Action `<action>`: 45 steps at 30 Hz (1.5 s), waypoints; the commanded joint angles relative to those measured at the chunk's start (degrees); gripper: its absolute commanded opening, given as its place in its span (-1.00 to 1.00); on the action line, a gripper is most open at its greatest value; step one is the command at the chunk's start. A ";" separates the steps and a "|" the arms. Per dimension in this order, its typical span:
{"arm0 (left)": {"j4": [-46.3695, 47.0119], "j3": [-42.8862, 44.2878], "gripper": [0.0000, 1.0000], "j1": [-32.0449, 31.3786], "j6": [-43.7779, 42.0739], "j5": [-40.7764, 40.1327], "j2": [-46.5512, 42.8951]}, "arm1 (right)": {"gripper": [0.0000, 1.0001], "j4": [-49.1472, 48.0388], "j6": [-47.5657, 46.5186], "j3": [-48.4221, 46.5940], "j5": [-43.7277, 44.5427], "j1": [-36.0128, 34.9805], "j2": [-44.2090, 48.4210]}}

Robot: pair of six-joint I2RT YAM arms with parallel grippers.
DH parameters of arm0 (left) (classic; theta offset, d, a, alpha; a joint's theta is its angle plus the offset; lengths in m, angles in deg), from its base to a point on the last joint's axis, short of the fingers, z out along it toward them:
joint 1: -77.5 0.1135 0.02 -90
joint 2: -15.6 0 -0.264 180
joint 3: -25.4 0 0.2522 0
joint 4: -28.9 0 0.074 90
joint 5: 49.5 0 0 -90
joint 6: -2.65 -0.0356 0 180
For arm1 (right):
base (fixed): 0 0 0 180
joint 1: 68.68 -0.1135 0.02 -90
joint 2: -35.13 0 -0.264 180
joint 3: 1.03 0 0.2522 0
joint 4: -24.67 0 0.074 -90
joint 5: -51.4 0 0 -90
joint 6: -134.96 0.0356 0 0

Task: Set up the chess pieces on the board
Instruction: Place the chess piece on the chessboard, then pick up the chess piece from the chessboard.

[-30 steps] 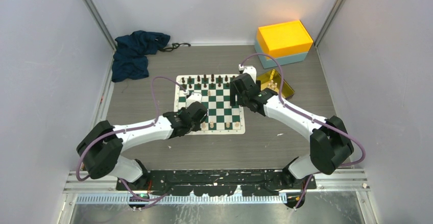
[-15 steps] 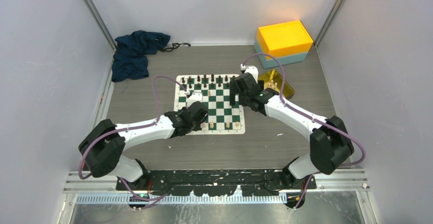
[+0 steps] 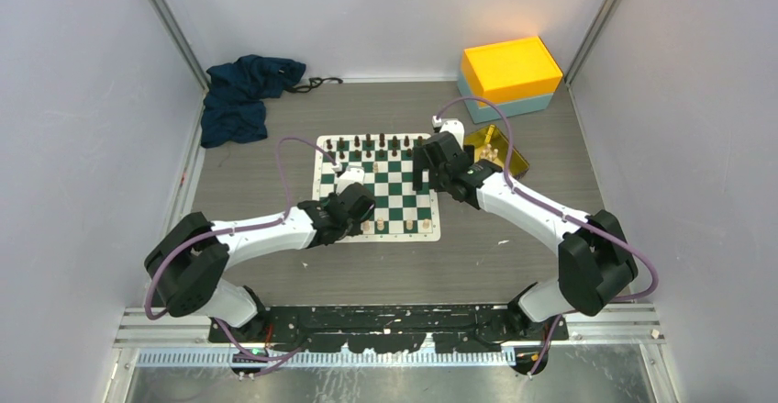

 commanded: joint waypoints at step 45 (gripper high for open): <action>-10.00 5.52 0.05 -0.35 -4.99 -13.98 -28.72 | 0.87 -2.26 -6.52 -25.75 -12.10 -3.95 -24.19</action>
